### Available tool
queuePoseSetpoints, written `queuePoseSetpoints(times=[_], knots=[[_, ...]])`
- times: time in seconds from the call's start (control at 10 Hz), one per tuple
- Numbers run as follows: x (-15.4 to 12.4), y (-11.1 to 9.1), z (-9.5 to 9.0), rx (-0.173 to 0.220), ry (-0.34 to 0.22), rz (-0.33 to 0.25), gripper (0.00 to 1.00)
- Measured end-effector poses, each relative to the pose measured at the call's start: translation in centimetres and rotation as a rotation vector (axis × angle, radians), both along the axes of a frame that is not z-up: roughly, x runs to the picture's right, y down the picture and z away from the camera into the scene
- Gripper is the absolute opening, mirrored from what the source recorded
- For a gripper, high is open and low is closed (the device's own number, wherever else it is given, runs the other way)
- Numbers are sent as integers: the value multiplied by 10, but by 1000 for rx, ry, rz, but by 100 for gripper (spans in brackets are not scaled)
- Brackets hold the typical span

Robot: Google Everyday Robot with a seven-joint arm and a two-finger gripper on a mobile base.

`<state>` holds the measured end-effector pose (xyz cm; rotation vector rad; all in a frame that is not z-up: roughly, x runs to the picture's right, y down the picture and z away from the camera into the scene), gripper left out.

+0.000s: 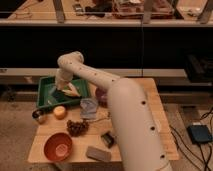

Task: Wipe tray with sponge

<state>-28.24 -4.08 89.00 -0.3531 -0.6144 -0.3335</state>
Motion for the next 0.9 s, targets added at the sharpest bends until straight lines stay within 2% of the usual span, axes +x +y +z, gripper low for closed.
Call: queuePoseSetpoints(times=[0.4, 0.6, 0.9], knots=[[1, -20, 18, 19, 40, 2, 0], [-2, -25, 36, 24, 55, 5, 0], [-30, -27, 44, 32, 24, -8, 0]])
